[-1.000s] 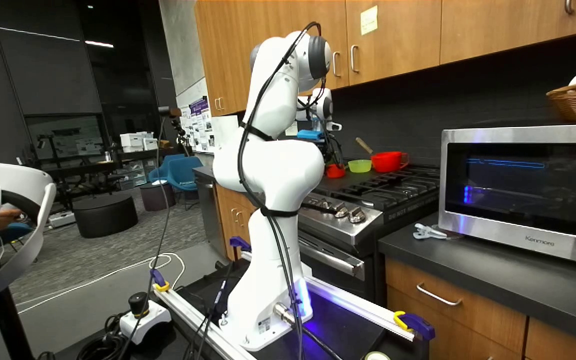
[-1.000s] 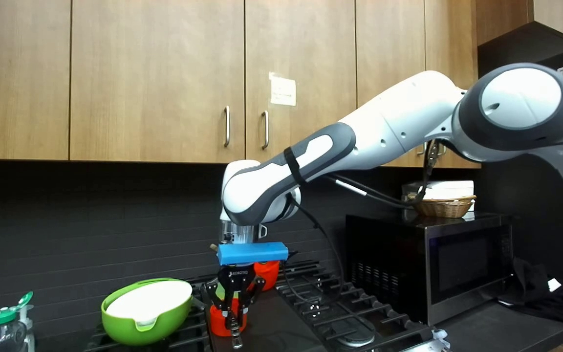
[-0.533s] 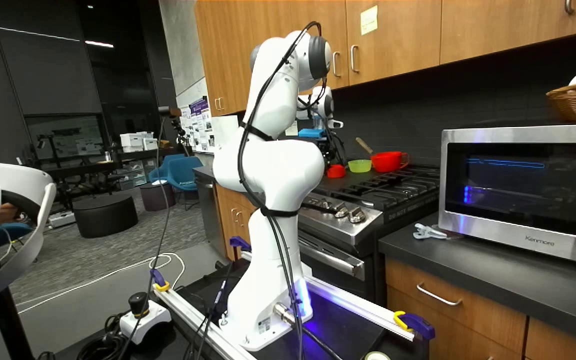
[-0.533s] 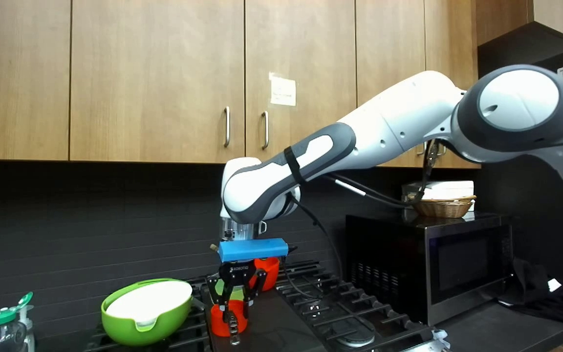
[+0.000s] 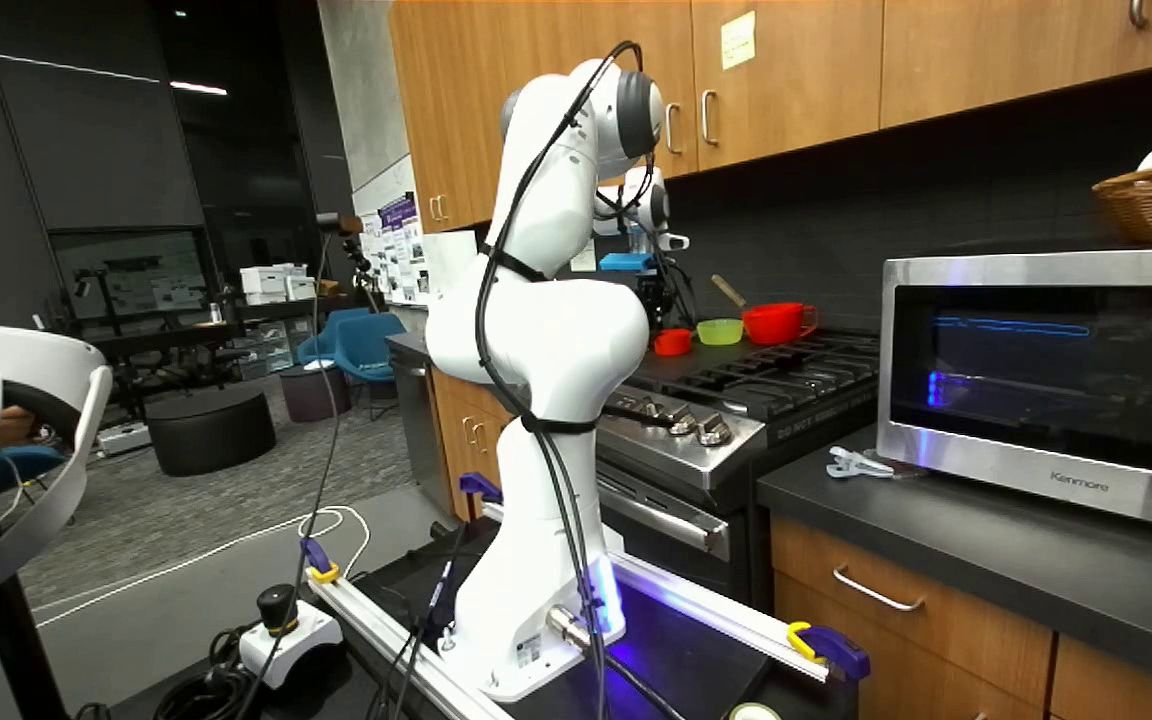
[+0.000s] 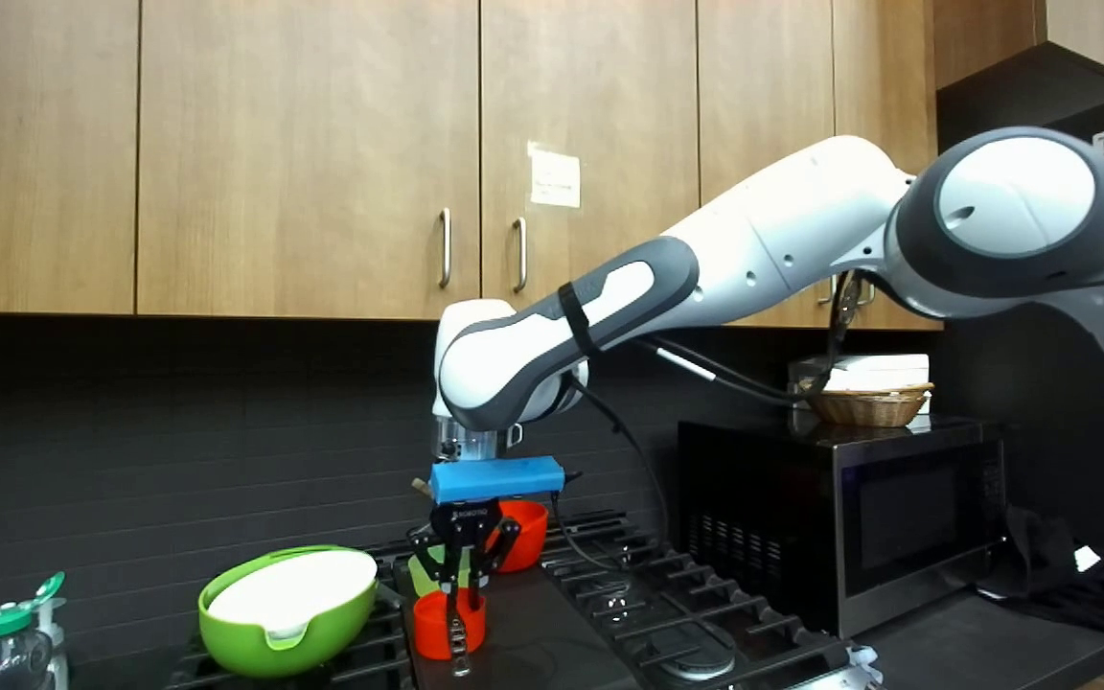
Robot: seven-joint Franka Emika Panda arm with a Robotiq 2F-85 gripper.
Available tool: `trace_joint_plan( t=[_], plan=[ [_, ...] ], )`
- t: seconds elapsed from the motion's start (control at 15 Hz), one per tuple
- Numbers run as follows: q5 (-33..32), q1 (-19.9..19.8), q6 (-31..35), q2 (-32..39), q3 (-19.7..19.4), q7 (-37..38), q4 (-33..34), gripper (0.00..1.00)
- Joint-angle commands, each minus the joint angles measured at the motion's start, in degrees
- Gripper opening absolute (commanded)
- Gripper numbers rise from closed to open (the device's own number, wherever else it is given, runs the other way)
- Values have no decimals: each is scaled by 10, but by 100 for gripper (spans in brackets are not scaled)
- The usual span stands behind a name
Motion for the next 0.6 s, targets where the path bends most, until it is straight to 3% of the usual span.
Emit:
trace_joint_plan(
  t=[0.0,0.07,0.27,0.53],
  plan=[
    [-12,10,-11,-7,-9,9,3,40],
    [-12,10,-12,-6,-9,8,4,50],
    [-10,9,-14,-2,-8,6,14,57],
    [-9,10,-16,1,-8,6,26,50]
  ],
)
